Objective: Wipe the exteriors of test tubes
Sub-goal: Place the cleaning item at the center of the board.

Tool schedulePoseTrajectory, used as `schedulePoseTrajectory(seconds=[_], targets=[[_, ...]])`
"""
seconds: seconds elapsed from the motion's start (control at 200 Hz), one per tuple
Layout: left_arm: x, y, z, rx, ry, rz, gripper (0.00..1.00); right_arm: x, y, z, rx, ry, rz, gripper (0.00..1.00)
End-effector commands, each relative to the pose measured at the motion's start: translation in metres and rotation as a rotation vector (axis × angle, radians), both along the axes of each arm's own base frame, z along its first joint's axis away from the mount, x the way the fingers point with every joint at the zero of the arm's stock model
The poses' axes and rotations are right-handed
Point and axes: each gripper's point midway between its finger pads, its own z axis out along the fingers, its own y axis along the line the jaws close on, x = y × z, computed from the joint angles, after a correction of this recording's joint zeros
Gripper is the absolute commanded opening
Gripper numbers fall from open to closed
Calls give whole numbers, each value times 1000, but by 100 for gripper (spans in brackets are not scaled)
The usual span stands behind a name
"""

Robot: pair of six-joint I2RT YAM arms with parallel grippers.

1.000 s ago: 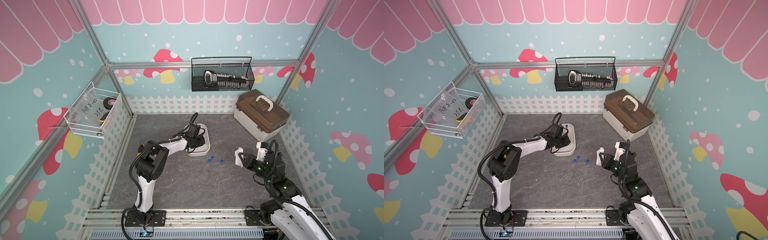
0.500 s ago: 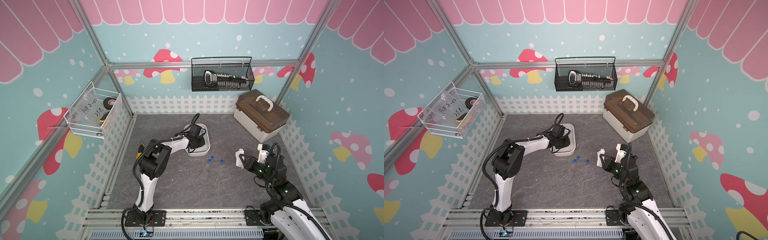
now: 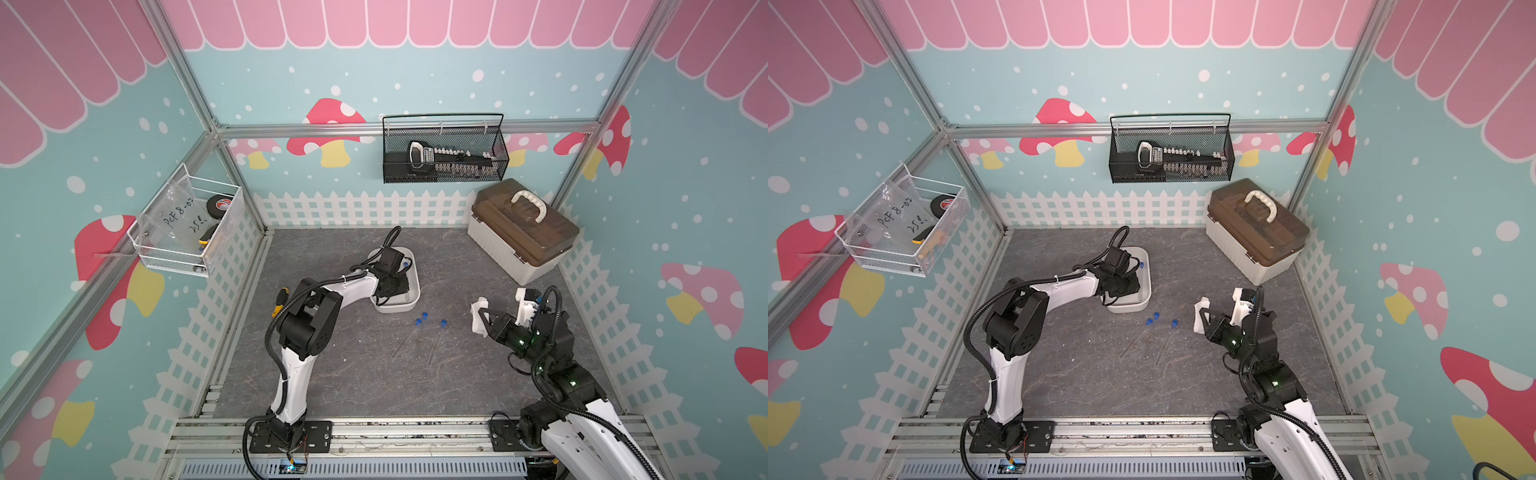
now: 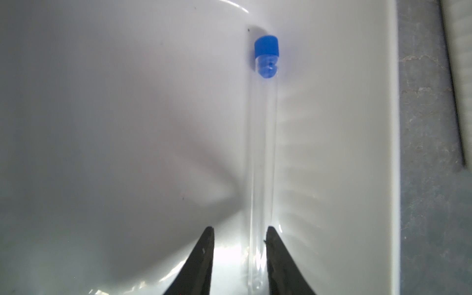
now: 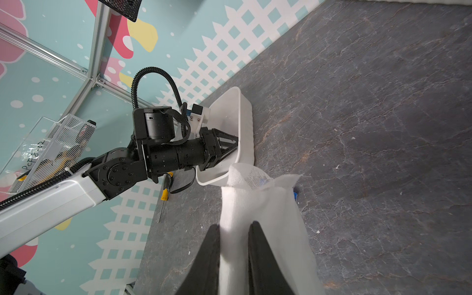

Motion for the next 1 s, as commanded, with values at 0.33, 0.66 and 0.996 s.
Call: schedulePoseTrajectory(seconds=[0.33, 0.66, 0.996], targets=[[9, 2, 72, 24, -152, -30, 40, -2, -1, -8, 5, 29, -5, 20], [-22, -1, 170, 5, -361, -171, 40, -5, -8, -61, -103, 201, -19, 20], [-146, -1, 133, 48, -294, -349, 43, -12, -19, -126, -208, 385, -51, 20]])
